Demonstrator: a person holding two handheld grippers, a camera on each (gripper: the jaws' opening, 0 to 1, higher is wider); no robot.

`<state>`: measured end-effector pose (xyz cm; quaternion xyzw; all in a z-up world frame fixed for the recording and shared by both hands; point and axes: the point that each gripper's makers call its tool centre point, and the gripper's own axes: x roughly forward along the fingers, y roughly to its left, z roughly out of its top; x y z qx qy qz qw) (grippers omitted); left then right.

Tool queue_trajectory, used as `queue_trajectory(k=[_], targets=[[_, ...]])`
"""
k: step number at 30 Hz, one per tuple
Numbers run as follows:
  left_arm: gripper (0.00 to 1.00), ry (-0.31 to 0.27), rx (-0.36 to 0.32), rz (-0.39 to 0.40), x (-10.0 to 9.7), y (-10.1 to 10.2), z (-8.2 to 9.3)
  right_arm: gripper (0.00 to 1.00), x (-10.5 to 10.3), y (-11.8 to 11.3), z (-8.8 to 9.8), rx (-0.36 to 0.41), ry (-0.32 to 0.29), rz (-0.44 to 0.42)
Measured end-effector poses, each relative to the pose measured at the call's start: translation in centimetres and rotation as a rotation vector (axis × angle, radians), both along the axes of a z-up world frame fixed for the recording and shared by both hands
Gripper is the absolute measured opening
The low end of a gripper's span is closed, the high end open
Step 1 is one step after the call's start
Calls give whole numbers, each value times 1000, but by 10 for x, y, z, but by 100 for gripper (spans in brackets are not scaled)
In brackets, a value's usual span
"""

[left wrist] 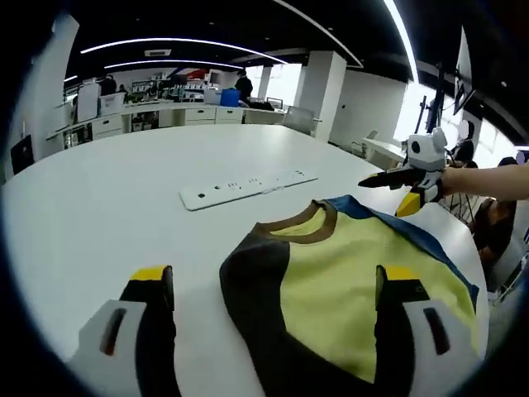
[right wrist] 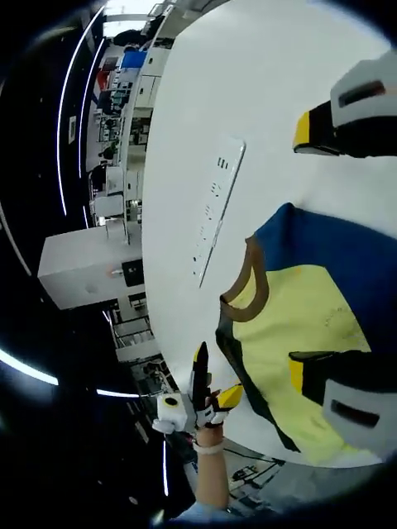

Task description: Fold the garment on the visible template until the final outline fits inside the template.

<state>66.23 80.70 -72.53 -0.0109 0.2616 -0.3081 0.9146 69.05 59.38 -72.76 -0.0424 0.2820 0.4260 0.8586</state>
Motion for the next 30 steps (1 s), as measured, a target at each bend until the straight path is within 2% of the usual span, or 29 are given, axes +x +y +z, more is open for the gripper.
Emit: queue_trajectory(k=[3,14,24,30], targets=[[99,3,-2,1,-4,1,4,100,-2,2,4,23,16,-9],[96,-13,-9,-14,-22,-3,26,98,-27,4,18,24,3,12],[94,-21,-22,-19,-53,-3,44,96,-58,1,37,22,-20,27],[94,-10,-13,-33,-72,-2,44,94,-76,-4,43,17,-24,33]])
